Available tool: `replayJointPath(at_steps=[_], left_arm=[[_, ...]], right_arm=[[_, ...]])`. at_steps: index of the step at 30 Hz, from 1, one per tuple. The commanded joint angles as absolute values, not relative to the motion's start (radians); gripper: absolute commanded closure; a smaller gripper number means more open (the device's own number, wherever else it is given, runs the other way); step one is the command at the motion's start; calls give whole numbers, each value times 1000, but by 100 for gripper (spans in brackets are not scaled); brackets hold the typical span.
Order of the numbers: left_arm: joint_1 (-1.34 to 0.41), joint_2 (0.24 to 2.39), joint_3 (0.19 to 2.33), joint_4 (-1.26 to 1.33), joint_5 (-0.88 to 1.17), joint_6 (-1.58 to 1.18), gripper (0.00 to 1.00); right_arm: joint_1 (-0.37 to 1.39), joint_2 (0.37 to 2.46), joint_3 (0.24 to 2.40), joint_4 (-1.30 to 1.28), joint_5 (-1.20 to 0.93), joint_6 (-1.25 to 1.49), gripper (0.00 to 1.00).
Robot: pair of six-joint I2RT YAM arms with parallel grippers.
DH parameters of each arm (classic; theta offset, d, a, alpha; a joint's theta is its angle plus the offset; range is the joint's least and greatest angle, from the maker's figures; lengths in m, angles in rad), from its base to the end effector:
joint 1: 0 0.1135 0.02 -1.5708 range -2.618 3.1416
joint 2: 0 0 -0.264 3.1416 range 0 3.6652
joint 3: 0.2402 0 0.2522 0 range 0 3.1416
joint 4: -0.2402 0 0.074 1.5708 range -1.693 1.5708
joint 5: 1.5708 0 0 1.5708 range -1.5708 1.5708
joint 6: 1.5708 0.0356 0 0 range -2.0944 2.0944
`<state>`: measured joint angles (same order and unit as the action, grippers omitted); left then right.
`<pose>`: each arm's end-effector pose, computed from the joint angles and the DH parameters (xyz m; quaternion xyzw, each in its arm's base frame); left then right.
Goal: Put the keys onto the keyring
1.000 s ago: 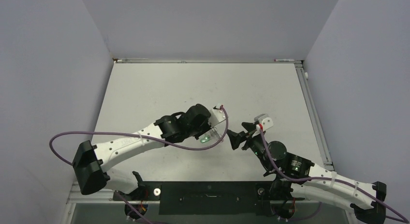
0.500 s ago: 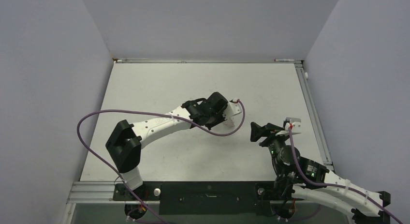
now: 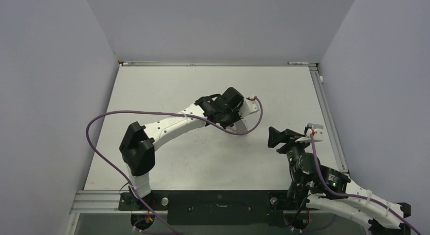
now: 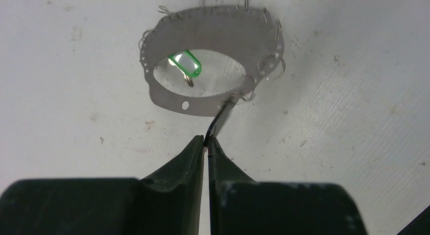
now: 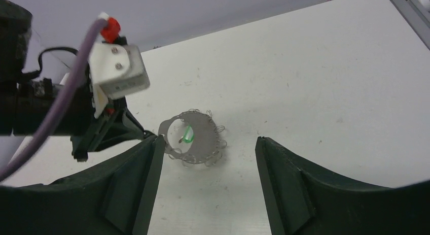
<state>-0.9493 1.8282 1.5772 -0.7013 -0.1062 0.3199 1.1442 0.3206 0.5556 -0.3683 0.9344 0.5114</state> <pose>0.2376 -0.3253 0.2769 0.5509 0.7756 -0.0460 0.3046 0.0625 0.0683 0.2994 0.0728 0.7309 0.2036 0.6473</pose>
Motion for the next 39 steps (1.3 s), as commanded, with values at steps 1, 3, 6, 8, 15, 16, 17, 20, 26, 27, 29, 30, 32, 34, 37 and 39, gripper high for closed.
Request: replayJointPath(at_steps=[1, 3, 6, 8, 15, 16, 17, 20, 26, 27, 29, 30, 32, 34, 37, 39], left_arm=[[-881, 1835, 1773, -683, -61, 313, 97], [-847, 1873, 1859, -677, -56, 310, 98], [-809, 1946, 1988, -646, -51, 306, 100], [-791, 2018, 2137, -653, -37, 303, 100], [-754, 2275, 2668, -704, 27, 207, 100], [-750, 2270, 2666, -673, 39, 188, 100], [-748, 2244, 2642, -642, 39, 173, 100], [-747, 2141, 2486, -559, 17, 145, 100], [-697, 1890, 1993, -387, -31, 79, 100], [-688, 1839, 1889, -350, -31, 73, 100], [-679, 1735, 1644, -260, -29, 64, 100], [-677, 1689, 1550, -230, -22, 62, 100], [-674, 1616, 1394, -195, -20, 44, 100], [-664, 1560, 1249, -168, -24, 12, 100], [-654, 1498, 1082, -142, -26, -43, 100], [-652, 1457, 1008, -142, -46, -63, 99]], right_arm=[[1143, 318, 593, -348, 960, 516, 33], [1143, 333, 608, -352, 959, 519, 34], [1142, 353, 632, -368, 968, 521, 34], [1142, 356, 640, -369, 972, 515, 34], [1143, 343, 655, -378, 970, 516, 35], [1143, 343, 656, -382, 970, 518, 35], [1142, 342, 656, -386, 969, 520, 35], [1143, 334, 656, -397, 969, 526, 35], [1143, 318, 631, -399, 961, 533, 35], [1143, 317, 626, -398, 957, 534, 35], [1143, 320, 617, -395, 952, 535, 35], [1143, 322, 613, -392, 951, 536, 35], [1143, 326, 604, -381, 948, 536, 35], [1143, 332, 594, -364, 943, 535, 35], [1144, 346, 581, -338, 930, 535, 35], [1143, 364, 573, -323, 923, 535, 35]])
